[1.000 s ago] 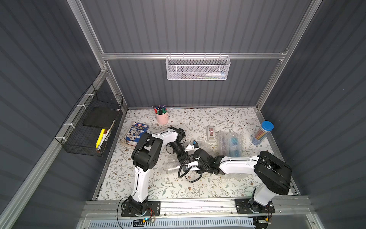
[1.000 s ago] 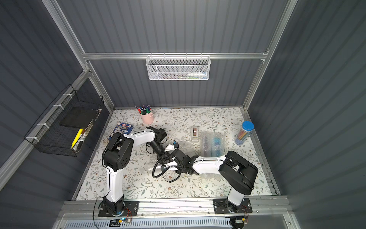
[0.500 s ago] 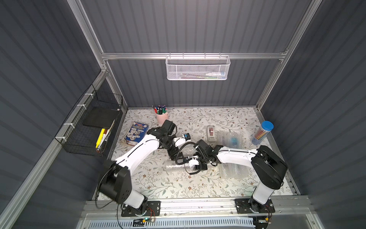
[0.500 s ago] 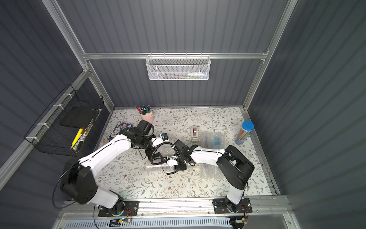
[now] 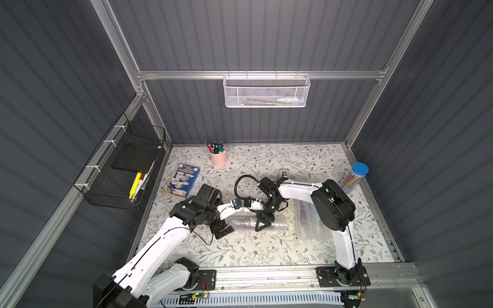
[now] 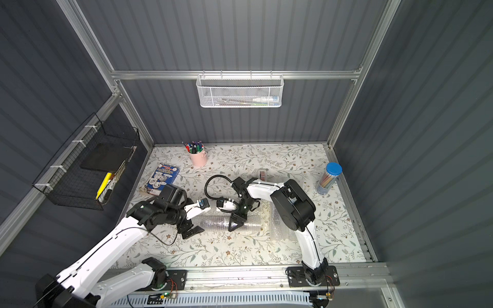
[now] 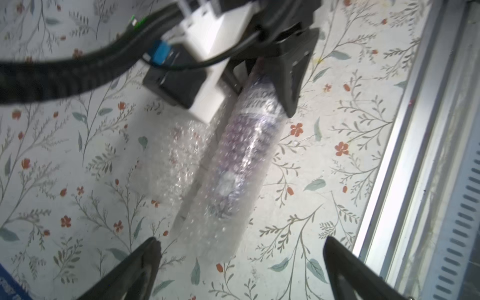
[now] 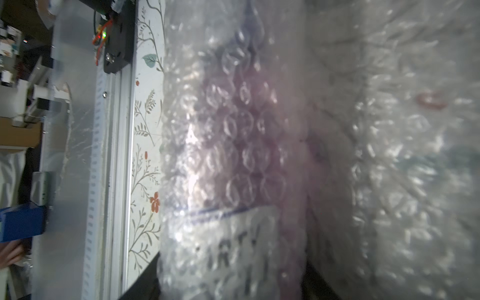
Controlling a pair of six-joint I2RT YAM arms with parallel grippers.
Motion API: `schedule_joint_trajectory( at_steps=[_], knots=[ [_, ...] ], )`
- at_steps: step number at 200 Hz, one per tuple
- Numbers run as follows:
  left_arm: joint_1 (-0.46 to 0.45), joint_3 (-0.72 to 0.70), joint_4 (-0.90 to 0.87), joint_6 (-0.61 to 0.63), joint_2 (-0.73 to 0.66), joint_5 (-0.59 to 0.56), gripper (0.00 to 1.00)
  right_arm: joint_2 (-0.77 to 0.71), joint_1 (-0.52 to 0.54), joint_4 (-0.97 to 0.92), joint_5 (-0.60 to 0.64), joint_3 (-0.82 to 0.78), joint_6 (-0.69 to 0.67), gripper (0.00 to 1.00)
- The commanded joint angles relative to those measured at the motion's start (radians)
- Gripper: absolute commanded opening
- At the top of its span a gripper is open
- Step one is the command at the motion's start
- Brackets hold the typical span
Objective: Wrap wine bottles in bubble wrap
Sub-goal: Wrap the bubble wrap at the center of the board.
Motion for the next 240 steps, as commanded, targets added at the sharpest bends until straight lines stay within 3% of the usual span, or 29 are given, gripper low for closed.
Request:
schedule_joint_trajectory(
  at_steps=[1,14,44,100,148,193,240],
  knots=[
    [-0.152,-0.059,0.179,0.059,0.036,-0.024,1.0,0.058,0.002,-0.111,-0.075,0.004,-0.008,0.56],
    [-0.226,-0.096,0.303,0.095,0.076,-0.109,0.99,0.065,0.002,-0.117,-0.072,0.011,-0.01,0.56],
    [-0.297,-0.144,0.49,0.173,0.172,-0.167,0.99,0.082,0.0,-0.123,-0.078,0.027,-0.012,0.56],
    [-0.307,-0.221,0.666,0.216,0.295,-0.312,0.99,0.11,-0.002,-0.136,-0.085,0.047,-0.018,0.57],
    [-0.309,-0.207,0.659,0.202,0.385,-0.398,0.78,0.1,-0.005,-0.129,-0.106,0.034,-0.017,0.59],
    [-0.308,-0.168,0.582,0.146,0.452,-0.324,0.54,0.08,-0.005,-0.114,-0.097,0.029,-0.006,0.62],
    [-0.283,-0.117,0.485,0.082,0.511,-0.27,0.51,-0.011,-0.005,-0.102,-0.066,0.015,0.012,0.75]
  ],
)
